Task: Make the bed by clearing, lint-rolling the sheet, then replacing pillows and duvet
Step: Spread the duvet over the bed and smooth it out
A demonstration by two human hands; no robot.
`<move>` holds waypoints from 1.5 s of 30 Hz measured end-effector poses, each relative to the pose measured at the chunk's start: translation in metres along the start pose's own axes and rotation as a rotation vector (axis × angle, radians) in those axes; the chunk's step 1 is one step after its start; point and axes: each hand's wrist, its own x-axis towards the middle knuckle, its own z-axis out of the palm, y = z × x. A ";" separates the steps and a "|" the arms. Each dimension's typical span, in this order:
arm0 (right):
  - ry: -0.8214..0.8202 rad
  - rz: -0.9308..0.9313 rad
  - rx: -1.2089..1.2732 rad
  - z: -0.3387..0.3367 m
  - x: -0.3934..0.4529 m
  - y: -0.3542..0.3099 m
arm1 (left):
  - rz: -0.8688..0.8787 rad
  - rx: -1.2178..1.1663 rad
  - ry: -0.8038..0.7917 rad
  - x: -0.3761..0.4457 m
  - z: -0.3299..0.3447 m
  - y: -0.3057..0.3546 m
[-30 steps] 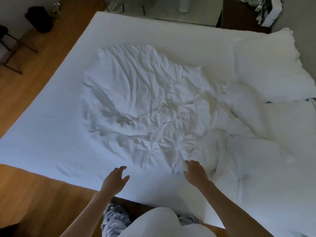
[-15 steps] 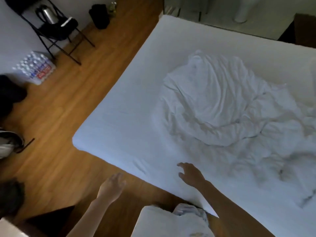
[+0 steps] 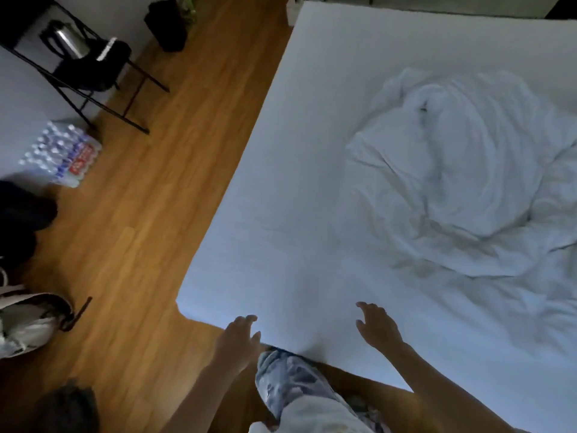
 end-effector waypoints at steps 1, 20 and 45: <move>0.025 0.017 -0.015 0.005 0.017 -0.012 | 0.021 0.032 -0.013 0.017 -0.009 -0.007; 0.352 0.327 -0.260 -0.063 0.349 -0.040 | 0.541 0.209 -0.069 0.355 -0.020 0.063; 0.737 0.131 1.078 -0.147 0.140 -0.017 | 1.161 -0.488 0.295 0.368 -0.008 0.291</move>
